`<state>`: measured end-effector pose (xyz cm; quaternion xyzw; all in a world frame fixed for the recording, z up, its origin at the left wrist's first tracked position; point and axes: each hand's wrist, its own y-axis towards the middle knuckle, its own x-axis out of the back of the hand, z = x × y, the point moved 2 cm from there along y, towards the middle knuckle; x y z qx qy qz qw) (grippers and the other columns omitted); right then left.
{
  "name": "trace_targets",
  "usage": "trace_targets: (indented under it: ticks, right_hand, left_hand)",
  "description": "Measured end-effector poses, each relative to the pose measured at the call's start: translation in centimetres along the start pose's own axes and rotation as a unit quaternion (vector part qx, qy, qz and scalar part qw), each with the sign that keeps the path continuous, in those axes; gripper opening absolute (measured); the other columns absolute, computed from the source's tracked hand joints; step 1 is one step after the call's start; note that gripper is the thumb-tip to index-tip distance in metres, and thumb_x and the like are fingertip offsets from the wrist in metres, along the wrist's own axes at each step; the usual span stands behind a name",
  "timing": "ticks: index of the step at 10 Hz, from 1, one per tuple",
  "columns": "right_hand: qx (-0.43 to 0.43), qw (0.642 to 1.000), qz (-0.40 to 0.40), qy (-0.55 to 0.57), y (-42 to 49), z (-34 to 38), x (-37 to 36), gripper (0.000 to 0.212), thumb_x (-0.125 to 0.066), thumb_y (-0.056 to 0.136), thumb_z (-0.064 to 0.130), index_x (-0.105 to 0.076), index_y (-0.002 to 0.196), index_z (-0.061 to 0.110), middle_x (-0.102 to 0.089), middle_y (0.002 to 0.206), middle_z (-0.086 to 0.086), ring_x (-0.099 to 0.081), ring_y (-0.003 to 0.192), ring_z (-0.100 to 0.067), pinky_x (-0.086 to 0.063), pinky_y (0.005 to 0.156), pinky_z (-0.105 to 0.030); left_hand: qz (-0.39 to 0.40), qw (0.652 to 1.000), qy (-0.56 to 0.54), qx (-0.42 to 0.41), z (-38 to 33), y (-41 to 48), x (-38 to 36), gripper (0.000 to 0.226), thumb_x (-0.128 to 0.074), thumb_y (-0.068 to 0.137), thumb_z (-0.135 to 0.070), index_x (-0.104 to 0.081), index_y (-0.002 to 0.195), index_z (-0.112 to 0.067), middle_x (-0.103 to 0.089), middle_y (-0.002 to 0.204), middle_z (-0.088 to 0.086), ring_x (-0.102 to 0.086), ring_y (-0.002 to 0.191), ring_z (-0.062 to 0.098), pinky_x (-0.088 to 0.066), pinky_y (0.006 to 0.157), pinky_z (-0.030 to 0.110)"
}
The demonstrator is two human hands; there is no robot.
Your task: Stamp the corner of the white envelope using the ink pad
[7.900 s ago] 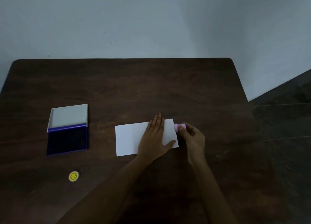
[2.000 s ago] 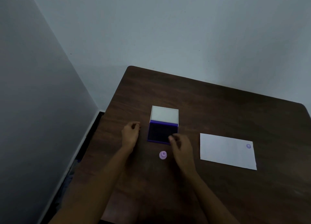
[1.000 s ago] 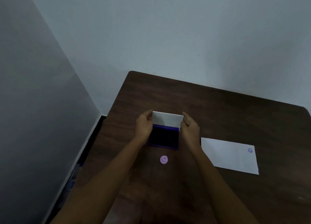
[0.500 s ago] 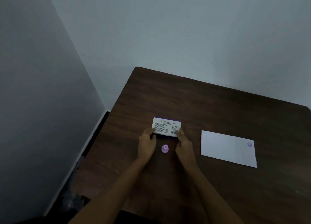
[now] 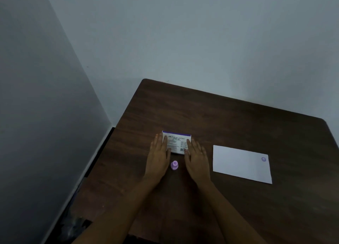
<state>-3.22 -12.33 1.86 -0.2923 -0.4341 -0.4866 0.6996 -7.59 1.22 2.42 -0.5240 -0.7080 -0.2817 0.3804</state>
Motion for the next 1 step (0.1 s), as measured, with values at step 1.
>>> trace_targets:
  ticks: [1]
  right_hand:
    - [0.046, 0.998, -0.015, -0.027, 0.88, 0.53, 0.66, 0.053, -0.03, 0.096, 0.024, -0.004, 0.142, 0.014, -0.007, 0.155, -0.007, 0.005, 0.139, -0.013, 0.004, 0.112, -0.033]
  left_hand:
    - [-0.01, 0.997, 0.054, -0.056, -1.21, 1.15, 0.3, 0.059, -0.03, 0.096, -0.029, 0.009, 0.139, -0.015, 0.011, 0.152, 0.004, 0.015, 0.136, 0.013, 0.01, 0.109, 0.031]
